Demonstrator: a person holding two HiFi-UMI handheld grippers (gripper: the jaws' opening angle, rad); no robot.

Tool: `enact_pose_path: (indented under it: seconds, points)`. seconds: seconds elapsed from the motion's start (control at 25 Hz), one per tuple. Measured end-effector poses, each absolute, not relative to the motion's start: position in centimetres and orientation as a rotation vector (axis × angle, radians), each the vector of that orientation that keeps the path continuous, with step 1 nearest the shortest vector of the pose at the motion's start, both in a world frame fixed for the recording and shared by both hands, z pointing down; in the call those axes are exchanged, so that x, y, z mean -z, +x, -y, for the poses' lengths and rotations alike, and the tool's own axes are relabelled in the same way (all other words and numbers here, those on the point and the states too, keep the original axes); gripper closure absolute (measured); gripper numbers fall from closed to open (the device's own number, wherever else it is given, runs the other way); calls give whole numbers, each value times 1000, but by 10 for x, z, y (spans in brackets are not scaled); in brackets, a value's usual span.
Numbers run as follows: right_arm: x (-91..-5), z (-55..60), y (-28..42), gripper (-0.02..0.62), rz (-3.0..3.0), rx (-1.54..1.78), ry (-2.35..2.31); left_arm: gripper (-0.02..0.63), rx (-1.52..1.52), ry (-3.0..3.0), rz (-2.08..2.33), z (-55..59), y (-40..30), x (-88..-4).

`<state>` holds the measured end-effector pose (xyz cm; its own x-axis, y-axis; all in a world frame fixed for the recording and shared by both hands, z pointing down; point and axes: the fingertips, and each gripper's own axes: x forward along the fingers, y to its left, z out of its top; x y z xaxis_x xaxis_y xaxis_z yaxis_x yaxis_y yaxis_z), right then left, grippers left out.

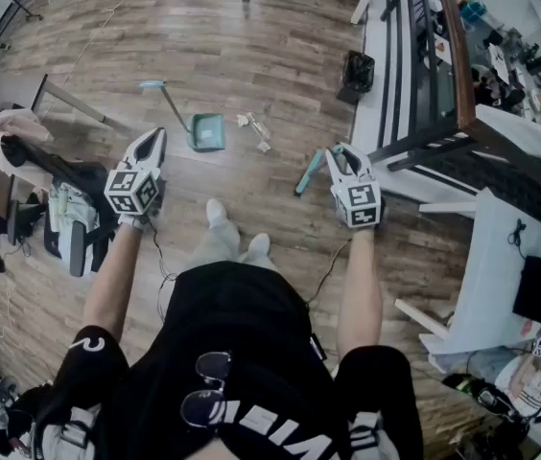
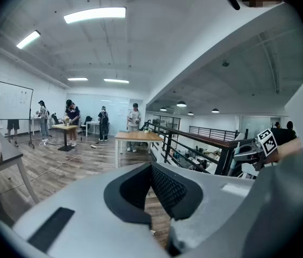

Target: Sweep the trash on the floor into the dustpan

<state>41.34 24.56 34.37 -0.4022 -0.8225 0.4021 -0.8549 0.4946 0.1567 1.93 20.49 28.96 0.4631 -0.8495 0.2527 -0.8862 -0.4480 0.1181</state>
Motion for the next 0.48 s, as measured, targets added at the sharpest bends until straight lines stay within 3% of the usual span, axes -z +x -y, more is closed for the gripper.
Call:
enact_pose_path:
  seconds: [0.48]
  points:
    - [-350, -251, 398, 509, 2293, -84, 1374, 606, -222, 2479, 1468, -206, 23, -298]
